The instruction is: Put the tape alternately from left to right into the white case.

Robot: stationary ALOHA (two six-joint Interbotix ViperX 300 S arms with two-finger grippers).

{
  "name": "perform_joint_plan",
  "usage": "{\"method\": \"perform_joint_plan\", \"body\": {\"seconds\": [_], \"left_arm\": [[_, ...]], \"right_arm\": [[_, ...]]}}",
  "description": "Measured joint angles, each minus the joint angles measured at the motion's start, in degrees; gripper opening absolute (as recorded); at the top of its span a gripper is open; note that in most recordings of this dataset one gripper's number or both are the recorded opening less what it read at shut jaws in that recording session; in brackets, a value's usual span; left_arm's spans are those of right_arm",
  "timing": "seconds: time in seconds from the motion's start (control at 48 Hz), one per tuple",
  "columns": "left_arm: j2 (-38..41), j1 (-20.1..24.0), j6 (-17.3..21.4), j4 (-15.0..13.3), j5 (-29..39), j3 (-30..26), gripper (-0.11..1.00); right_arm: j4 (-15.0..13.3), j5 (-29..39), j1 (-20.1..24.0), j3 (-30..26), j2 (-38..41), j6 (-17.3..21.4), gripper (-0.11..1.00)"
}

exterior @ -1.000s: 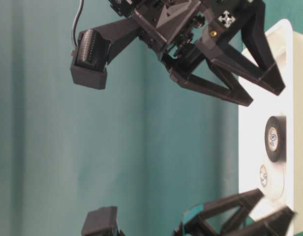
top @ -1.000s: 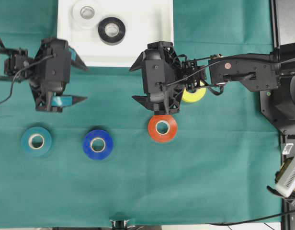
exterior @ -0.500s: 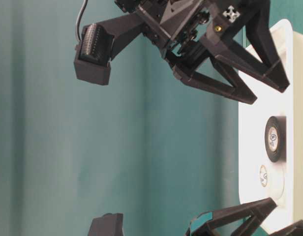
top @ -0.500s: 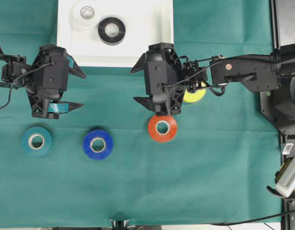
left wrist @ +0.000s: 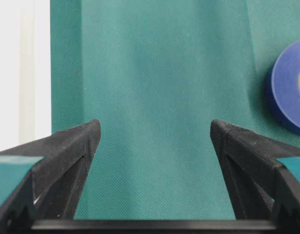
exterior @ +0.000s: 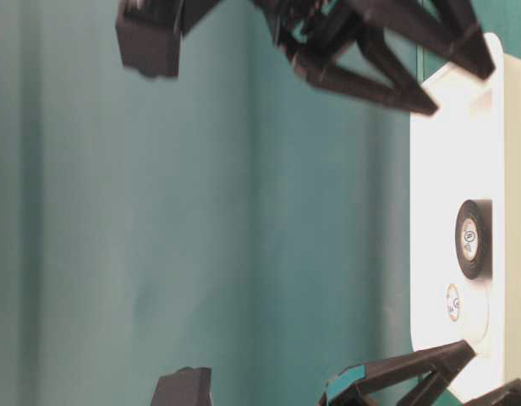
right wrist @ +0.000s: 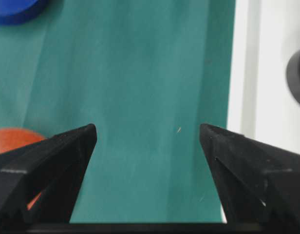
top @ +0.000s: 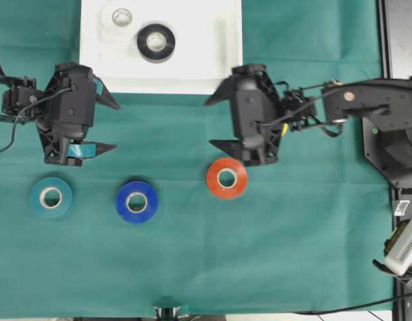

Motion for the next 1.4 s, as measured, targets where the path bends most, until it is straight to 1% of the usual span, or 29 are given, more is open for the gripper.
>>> {"method": "perform_joint_plan", "body": {"seconds": [0.292, 0.542, 0.75, 0.98, 1.188, 1.292, 1.396], "left_arm": [[0.00, 0.00, 0.09, 0.00, 0.00, 0.00, 0.98], [0.00, 0.00, 0.00, 0.00, 0.00, 0.00, 0.98], [-0.09, 0.00, 0.00, 0.00, 0.00, 0.00, 0.98], [0.00, 0.00, 0.00, 0.00, 0.00, 0.00, 0.98], [0.00, 0.00, 0.00, 0.00, 0.00, -0.09, 0.98], [0.00, 0.00, 0.00, 0.00, 0.09, 0.00, 0.98], [0.00, 0.00, 0.00, 0.00, 0.00, -0.09, 0.98]], "right_arm": [[0.09, 0.09, 0.79, 6.15, -4.75, 3.87, 0.76], [0.18, 0.62, 1.05, 11.51, -11.07, 5.71, 0.76], [0.09, 1.76, 1.14, 15.82, -16.79, 8.26, 0.76], [0.09, 1.85, 1.14, 18.63, -21.09, 8.70, 0.76], [0.09, 1.93, 1.14, 20.30, -22.15, 9.14, 0.76], [0.09, 1.85, 1.23, 20.92, -22.06, 10.11, 0.76], [0.18, 1.85, 1.76, 21.36, -21.88, 11.87, 0.76]]}}
